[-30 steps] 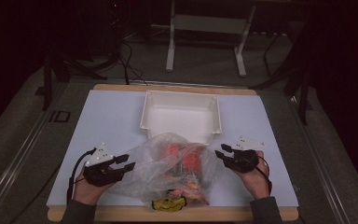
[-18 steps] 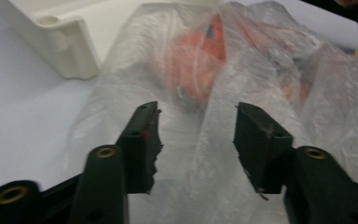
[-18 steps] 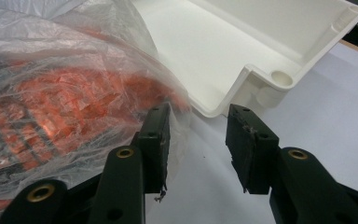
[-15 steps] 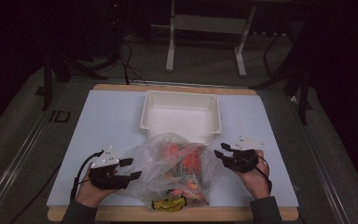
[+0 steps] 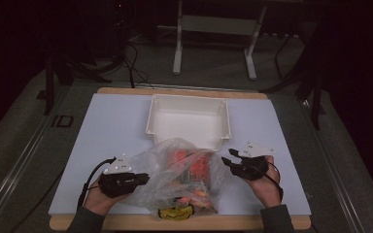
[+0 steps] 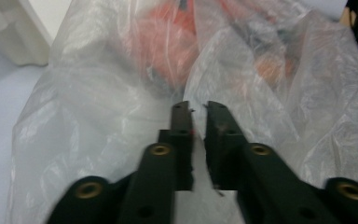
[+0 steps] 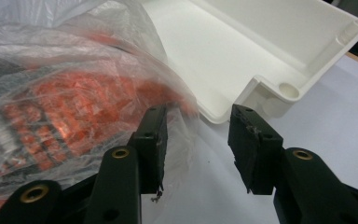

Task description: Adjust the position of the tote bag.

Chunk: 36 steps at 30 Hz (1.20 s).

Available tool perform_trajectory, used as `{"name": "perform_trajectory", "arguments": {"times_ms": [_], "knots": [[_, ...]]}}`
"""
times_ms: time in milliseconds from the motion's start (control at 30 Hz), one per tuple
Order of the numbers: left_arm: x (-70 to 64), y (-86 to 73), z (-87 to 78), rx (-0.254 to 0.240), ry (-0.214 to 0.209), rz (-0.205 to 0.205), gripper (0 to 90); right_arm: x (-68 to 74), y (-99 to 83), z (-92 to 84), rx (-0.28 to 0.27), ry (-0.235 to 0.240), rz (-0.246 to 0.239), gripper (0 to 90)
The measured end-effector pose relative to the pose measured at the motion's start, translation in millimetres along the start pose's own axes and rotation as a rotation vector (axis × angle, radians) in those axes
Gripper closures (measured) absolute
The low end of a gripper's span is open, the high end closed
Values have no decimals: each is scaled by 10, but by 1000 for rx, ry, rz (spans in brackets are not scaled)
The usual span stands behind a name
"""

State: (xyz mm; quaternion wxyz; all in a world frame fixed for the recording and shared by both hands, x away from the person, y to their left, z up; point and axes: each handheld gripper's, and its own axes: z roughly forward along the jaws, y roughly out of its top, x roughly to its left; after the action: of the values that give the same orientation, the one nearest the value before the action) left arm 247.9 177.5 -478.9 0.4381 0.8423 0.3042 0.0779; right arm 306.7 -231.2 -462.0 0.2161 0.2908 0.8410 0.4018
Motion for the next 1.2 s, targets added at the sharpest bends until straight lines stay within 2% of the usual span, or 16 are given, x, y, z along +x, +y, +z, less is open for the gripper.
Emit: {"name": "perform_trajectory", "arguments": {"times_ms": [67, 467, 867, 1200], "knots": [[-10, 15, -6, -6, 0, 9, 891, 10, 11, -6, -2, 0, -5, 564], [-53, 167, -71, -79, 12, 28, 897, 85, 68, -28, -16, 22, -25, 563], [-106, 433, 16, -106, 20, 76, 897, 194, 153, -15, -31, 66, -50, 552], [-132, 600, 85, -109, 23, 111, 897, 282, 213, -17, -46, 111, -62, 545]]}}
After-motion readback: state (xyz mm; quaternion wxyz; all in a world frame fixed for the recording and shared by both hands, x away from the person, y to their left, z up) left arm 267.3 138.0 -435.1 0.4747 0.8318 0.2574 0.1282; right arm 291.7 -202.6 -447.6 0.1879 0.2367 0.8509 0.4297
